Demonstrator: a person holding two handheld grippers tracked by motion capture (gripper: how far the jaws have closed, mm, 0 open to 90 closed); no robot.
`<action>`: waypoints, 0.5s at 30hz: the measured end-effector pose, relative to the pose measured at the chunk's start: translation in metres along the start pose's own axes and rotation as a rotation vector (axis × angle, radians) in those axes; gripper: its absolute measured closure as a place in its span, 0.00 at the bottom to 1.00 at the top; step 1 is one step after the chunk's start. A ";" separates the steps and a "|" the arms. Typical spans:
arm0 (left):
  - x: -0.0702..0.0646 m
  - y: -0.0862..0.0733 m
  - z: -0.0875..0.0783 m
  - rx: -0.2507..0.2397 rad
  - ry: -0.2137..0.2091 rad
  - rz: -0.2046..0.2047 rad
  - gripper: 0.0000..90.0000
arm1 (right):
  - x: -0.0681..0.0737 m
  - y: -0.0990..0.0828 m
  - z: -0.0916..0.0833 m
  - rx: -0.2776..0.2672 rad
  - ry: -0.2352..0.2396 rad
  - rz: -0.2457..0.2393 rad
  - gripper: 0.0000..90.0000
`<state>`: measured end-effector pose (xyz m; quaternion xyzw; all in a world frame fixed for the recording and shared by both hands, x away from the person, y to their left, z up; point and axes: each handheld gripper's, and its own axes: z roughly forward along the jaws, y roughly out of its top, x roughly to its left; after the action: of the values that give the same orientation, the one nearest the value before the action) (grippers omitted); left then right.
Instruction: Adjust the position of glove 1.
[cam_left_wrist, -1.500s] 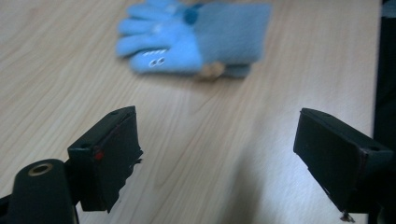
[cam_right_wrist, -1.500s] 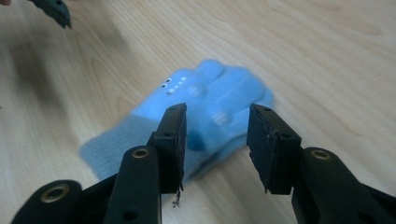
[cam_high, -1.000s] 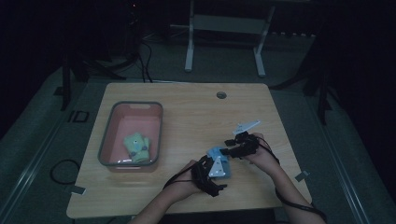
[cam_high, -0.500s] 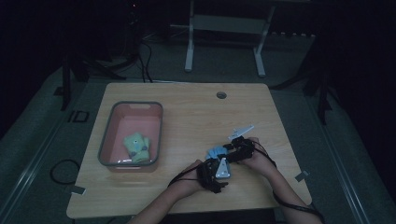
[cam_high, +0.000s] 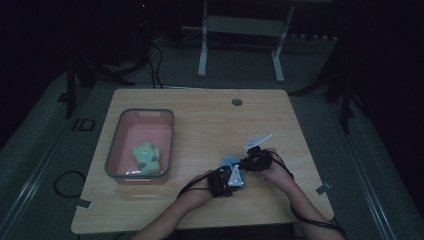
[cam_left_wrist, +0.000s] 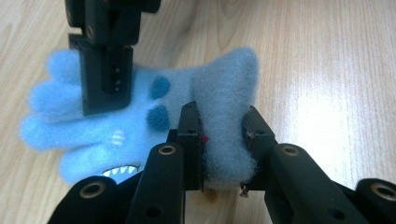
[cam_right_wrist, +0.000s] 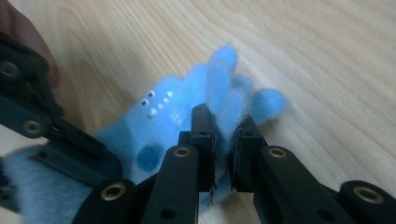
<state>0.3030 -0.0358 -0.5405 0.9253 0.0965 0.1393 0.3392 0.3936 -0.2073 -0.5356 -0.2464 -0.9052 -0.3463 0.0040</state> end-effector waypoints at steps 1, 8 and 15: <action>0.000 0.001 -0.002 -0.002 -0.004 -0.006 0.84 | 0.001 0.002 -0.002 -0.008 0.003 -0.001 0.92; 0.006 0.008 -0.023 0.000 0.026 0.008 0.84 | 0.008 0.020 -0.016 -0.062 0.019 -0.006 0.92; 0.014 0.013 -0.045 0.010 0.041 0.020 0.84 | 0.016 0.039 -0.025 -0.086 0.011 -0.025 0.92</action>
<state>0.3023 -0.0146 -0.4962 0.9249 0.0950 0.1611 0.3309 0.3926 -0.1907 -0.4894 -0.2332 -0.8925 -0.3861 -0.0059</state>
